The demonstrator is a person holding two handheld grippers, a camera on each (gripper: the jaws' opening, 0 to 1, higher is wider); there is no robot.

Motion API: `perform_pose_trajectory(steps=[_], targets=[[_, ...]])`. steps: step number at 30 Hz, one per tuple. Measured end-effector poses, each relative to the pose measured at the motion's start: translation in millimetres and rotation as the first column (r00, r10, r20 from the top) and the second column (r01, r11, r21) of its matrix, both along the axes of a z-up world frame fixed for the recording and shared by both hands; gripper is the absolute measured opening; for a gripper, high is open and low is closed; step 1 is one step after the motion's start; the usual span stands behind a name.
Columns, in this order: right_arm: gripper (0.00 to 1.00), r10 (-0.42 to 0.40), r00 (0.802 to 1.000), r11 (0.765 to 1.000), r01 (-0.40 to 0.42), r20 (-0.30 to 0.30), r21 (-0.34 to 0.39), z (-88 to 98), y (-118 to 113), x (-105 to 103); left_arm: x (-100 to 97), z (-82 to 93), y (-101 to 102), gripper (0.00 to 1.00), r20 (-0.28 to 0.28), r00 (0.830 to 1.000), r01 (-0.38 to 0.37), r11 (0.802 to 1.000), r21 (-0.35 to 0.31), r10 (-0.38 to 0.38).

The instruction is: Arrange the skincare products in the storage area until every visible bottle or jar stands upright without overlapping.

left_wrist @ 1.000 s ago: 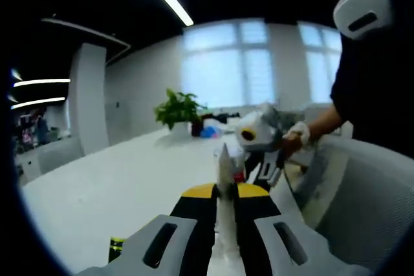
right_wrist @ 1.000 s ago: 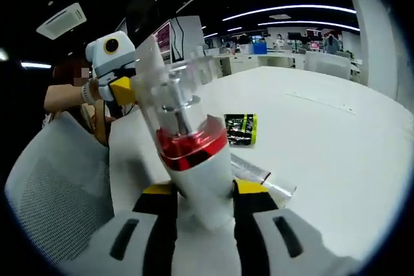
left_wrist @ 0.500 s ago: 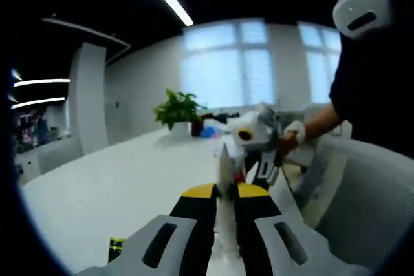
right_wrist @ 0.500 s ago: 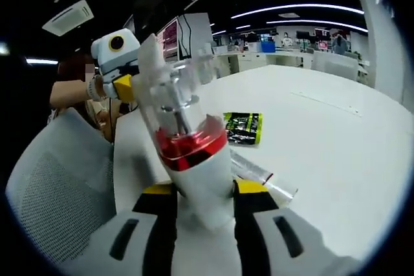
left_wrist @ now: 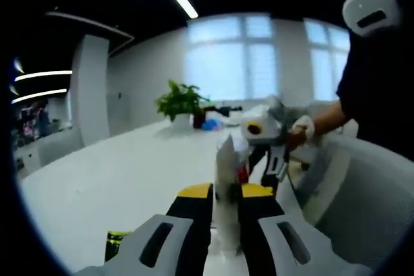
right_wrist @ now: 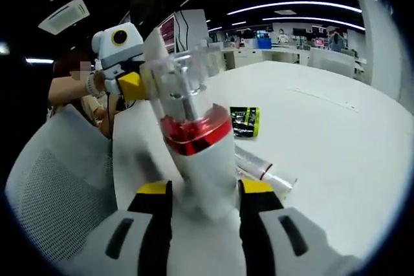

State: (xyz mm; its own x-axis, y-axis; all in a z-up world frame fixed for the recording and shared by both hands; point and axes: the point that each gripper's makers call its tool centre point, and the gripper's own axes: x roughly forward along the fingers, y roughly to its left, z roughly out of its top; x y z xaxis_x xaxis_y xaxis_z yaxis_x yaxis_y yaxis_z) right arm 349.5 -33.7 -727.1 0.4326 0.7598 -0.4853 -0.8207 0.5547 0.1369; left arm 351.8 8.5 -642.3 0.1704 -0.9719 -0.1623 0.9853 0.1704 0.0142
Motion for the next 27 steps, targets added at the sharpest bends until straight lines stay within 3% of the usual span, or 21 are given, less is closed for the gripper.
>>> perform_pose_trajectory(steps=[5, 12, 27], targets=[[0.41, -0.007, 1.0, 1.0, 0.007, 0.0, 0.003, 0.5, -2, -2, -3.7, -21.7, -1, 0.24, -0.017, 1.0, 0.007, 0.997, 0.073, -0.005], [0.4, -0.02, 1.0, 1.0, 0.02, -0.004, 0.009, 0.2, -6, -3, 0.7, -43.0, -2, 0.18, -0.048, 0.999, -0.008, 0.992, 0.129, 0.015], [0.4, -0.044, 0.999, 0.999, 0.044, 0.003, 0.018, 2.5, -13, -2, -2.4, -46.6, -3, 0.16, -0.075, 0.997, -0.004, 0.991, 0.133, 0.014]])
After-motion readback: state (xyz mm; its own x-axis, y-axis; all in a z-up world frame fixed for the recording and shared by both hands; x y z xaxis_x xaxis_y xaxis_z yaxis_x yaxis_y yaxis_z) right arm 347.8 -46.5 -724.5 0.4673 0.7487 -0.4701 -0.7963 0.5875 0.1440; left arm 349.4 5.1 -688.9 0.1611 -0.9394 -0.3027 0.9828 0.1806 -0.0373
